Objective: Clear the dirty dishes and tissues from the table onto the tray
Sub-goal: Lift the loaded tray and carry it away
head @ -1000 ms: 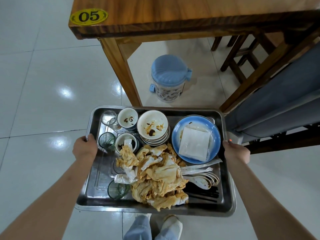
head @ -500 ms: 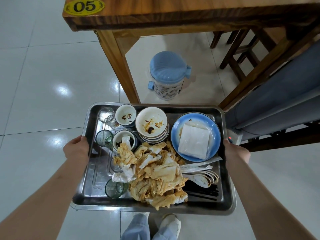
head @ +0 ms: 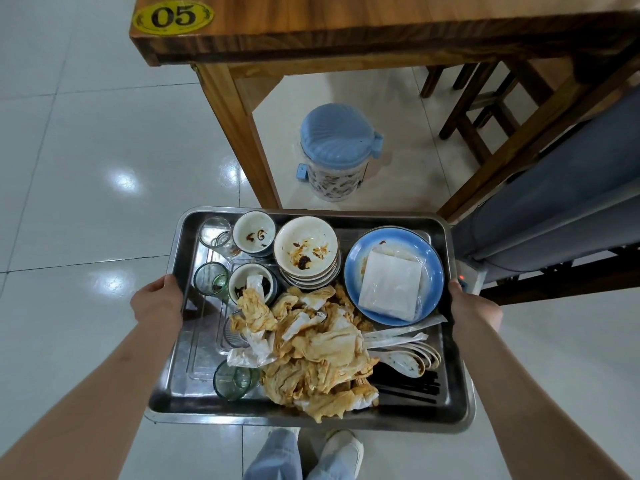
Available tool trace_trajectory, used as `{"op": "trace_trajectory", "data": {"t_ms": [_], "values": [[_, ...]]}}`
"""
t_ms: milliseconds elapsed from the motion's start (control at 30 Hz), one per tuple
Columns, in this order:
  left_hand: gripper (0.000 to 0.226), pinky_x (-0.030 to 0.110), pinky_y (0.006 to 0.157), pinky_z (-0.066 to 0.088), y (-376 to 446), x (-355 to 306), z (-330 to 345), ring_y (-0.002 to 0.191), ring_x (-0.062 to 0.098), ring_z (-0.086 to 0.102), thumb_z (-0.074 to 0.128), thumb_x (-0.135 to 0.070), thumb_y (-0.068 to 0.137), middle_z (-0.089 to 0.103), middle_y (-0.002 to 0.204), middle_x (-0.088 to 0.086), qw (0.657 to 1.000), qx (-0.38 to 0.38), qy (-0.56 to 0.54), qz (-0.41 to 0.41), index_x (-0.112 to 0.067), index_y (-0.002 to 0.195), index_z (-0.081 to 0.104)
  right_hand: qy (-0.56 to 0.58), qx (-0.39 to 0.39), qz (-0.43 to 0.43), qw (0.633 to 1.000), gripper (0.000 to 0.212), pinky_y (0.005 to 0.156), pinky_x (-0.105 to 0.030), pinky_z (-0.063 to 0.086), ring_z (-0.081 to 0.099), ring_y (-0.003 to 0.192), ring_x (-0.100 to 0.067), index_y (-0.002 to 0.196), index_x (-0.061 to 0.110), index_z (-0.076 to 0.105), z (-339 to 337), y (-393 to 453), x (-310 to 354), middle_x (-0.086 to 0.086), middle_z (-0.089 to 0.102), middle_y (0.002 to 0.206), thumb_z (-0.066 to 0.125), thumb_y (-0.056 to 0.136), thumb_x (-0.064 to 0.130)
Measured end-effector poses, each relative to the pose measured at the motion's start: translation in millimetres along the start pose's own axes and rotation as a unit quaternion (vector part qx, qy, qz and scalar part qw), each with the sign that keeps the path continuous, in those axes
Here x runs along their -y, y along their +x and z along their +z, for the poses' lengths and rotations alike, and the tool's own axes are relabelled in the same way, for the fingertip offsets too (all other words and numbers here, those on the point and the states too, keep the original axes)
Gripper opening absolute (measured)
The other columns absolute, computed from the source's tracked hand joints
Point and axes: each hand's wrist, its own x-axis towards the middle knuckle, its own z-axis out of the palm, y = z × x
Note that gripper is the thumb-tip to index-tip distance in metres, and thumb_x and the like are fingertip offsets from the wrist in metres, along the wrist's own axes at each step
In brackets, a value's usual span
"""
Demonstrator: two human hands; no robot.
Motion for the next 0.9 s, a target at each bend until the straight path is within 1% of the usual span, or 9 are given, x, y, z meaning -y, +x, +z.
{"op": "trace_trajectory", "data": {"t_ms": [100,233,333,367,467,600,700,767,900], "values": [[0.028,0.029,0.072,0.049,-1.1,-0.3,1.0,0.075,0.026,0.06,0.058,-0.022,0.082,0.064,0.08,0.009,1.0,-0.002,-0.003,0.007,-0.011,0.103,0.072,-0.031,0.004,-0.018,0.999,0.05,0.072,-0.034,0.046,0.055,0.076,-0.026,0.069,0.006,0.053,0.1,0.7,-0.7,-0.012,0.055,0.08,0.062,0.08,0.054],[0.028,0.031,0.076,0.052,0.2,0.0,0.7,0.078,0.027,0.062,0.058,-0.023,0.082,0.067,0.087,0.01,1.0,0.001,-0.002,0.005,-0.013,0.104,0.072,-0.039,0.0,-0.025,0.999,0.049,0.074,-0.035,0.047,0.055,0.078,-0.026,0.068,0.007,0.052,0.6,0.7,-0.3,-0.013,0.055,0.081,0.062,0.081,0.053],[0.028,0.033,0.079,0.054,0.5,0.8,0.0,0.084,0.03,0.066,0.058,-0.023,0.082,0.07,0.092,0.012,1.0,0.004,-0.002,0.008,-0.013,0.105,0.072,-0.04,0.003,-0.025,0.999,0.05,0.07,-0.032,0.044,0.054,0.076,-0.025,0.063,0.007,0.05,0.7,0.4,-0.3,-0.011,0.055,0.079,0.062,0.082,0.052],[0.028,0.032,0.079,0.053,0.2,0.8,0.0,0.085,0.03,0.066,0.059,-0.022,0.083,0.07,0.093,0.012,1.0,0.004,-0.004,0.008,-0.013,0.106,0.071,-0.038,0.005,-0.024,0.999,0.049,0.069,-0.032,0.043,0.054,0.075,-0.025,0.066,0.006,0.052,0.8,0.7,-0.5,-0.011,0.054,0.078,0.062,0.082,0.051],[0.028,0.029,0.077,0.051,0.0,0.2,0.1,0.084,0.028,0.065,0.059,-0.023,0.084,0.069,0.093,0.011,1.0,-0.001,-0.004,0.01,-0.013,0.107,0.071,-0.036,0.012,-0.019,0.999,0.048,0.068,-0.03,0.042,0.054,0.076,-0.024,0.083,0.002,0.058,0.3,0.6,-0.9,-0.011,0.055,0.08,0.062,0.082,0.051],[0.028,0.031,0.08,0.052,-1.2,-0.3,-0.2,0.081,0.027,0.063,0.058,-0.023,0.085,0.067,0.089,0.01,1.0,-0.002,0.004,0.01,-0.012,0.108,0.071,-0.023,0.013,-0.014,1.0,0.055,0.068,-0.029,0.041,0.054,0.079,-0.023,0.102,-0.002,0.062,0.6,1.3,-1.7,-0.011,0.056,0.085,0.063,0.082,0.049],[0.028,0.03,0.077,0.051,-1.1,0.0,-0.2,0.079,0.026,0.062,0.058,-0.023,0.086,0.067,0.09,0.01,1.0,-0.003,0.005,0.012,-0.012,0.109,0.07,-0.025,0.012,-0.014,1.0,0.057,0.068,-0.029,0.041,0.054,0.08,-0.023,0.104,-0.003,0.063,0.6,0.9,-1.0,-0.011,0.056,0.086,0.062,0.083,0.049],[0.028,0.028,0.075,0.048,-1.7,-0.3,-0.5,0.078,0.026,0.061,0.058,-0.023,0.087,0.065,0.086,0.008,1.0,-0.002,0.01,0.014,-0.012,0.11,0.07,-0.025,0.013,-0.015,0.999,0.057,0.067,-0.028,0.039,0.056,0.082,-0.024,0.105,-0.003,0.062,0.3,0.0,-0.5,-0.011,0.056,0.086,0.062,0.083,0.049],[0.027,0.028,0.072,0.047,-2.4,-2.2,-1.5,0.076,0.026,0.06,0.058,-0.022,0.088,0.063,0.084,0.007,1.0,0.004,0.009,0.01,-0.012,0.11,0.069,-0.019,0.013,-0.013,1.0,0.054,0.068,-0.028,0.038,0.061,0.092,-0.028,0.106,-0.002,0.062,-0.1,-1.3,-0.1,-0.01,0.056,0.087,0.063,0.084,0.047]]}}
